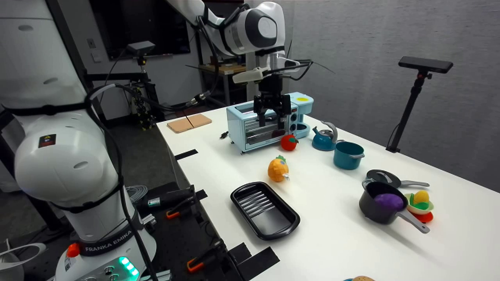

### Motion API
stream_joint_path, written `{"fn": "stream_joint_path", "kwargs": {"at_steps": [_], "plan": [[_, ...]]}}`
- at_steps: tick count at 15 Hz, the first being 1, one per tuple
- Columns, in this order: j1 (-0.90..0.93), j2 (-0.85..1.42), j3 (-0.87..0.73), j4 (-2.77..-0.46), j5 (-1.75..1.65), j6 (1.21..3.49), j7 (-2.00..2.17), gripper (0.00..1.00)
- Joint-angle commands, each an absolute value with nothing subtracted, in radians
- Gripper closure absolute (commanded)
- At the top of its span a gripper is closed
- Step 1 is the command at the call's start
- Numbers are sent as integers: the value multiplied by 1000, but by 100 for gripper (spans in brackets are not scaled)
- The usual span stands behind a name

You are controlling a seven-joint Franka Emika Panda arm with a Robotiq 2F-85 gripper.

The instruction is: Put the pineapple plushy in the pot

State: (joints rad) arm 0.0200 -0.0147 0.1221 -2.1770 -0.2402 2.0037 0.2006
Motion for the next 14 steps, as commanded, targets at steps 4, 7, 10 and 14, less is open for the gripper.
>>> {"fn": "stream_joint_path", "kwargs": {"at_steps": [4, 7, 10, 14], "plan": [[32, 4, 93, -2218, -242, 2149, 190, 0], [30, 48, 84, -2241, -233, 2251, 181, 0], [35, 137, 78, -2247, -234, 2372, 176, 0], [44, 281, 75, -2227, -223, 2513, 143, 0]]}}
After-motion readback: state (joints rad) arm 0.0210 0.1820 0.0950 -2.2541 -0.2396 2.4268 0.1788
